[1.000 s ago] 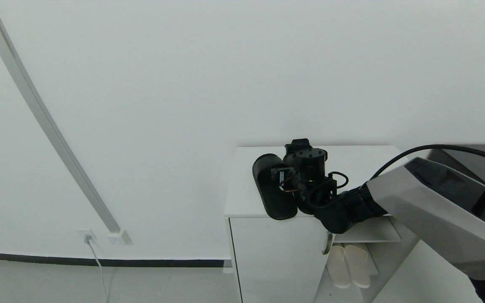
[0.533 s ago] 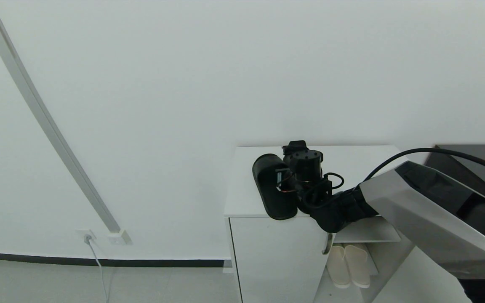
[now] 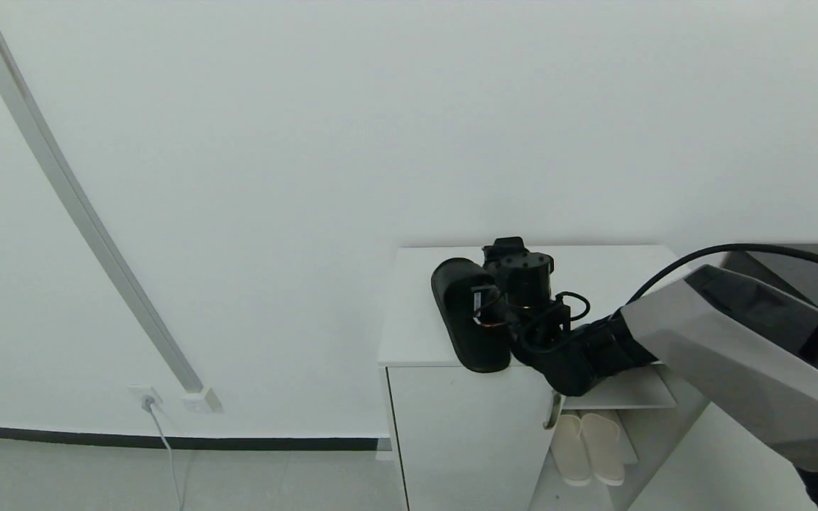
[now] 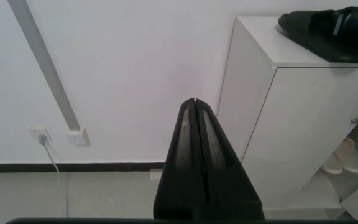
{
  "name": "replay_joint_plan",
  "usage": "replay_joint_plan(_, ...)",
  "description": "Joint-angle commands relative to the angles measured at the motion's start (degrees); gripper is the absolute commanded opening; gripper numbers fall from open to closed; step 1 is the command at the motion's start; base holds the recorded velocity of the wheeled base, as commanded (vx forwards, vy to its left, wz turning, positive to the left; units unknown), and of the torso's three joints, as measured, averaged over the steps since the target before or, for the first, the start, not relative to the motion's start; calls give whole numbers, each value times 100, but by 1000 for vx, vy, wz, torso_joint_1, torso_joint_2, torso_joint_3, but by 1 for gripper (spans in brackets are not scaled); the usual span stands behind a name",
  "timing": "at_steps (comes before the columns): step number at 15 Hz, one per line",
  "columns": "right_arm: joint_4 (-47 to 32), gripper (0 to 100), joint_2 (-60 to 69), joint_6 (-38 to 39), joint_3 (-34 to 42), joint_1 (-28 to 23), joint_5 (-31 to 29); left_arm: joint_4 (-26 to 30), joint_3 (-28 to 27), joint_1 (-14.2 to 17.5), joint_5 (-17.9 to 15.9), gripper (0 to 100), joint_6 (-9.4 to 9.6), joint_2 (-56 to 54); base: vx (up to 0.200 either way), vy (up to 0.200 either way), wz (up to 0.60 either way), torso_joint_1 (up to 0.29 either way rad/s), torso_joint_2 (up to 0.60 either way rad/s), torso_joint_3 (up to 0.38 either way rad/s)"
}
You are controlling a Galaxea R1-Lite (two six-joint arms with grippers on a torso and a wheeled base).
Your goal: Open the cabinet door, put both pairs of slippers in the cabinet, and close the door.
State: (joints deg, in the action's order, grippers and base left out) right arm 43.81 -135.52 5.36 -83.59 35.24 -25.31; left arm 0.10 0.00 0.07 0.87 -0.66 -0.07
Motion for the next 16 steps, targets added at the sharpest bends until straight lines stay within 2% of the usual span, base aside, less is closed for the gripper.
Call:
replay_joint_plan(1,13,0,1037,-9,976,106,149,-1,0,1,1,0,-13,7,0,0,0,0,0,0)
replay_joint_plan(3,-13,0,2039,-106,2040,211,527,-1,0,1,-7,0,-4,7,0,0,0,0,0,0)
replay_joint_plan(5,-224,0,3049,-264,2804,369,571,-1,0,1,-7,0,-4,7,0,0,0,0,0,0)
replay_joint_plan(7,-1041,0,4183,-422,3305,686,685,-1,0,1,1,0,-4,7,0,0,0,0,0,0)
replay_joint_plan(8,-1384,0,4570,-317,3367,791,694,-1,0,1,-7,0,-4,7,0,0,0,0,0,0)
replay_joint_plan(9,-1411,0,4719,-185,3393,791,694,-1,0,1,-7,0,-4,7,0,0,0,0,0,0)
replay_joint_plan(11,-1156,0,4834,219,3341,554,791,-1,0,1,-7,0,-4,7,0,0,0,0,0,0)
replay_joint_plan(13,-716,0,4710,202,3323,308,1344,-1,0,1,1,0,-4,7,0,0,0,0,0,0)
replay_joint_plan(14,-690,0,4728,184,3428,229,1248,-1,0,1,-7,0,-4,7,0,0,0,0,0,0)
replay_joint_plan(15,-778,0,4790,184,3525,229,1248,-1,0,1,-7,0,-4,7,0,0,0,0,0,0)
replay_joint_plan(16,-1208,0,5018,184,3648,273,1344,-1,0,1,-7,0,4,7,0,0,0,0,0,0)
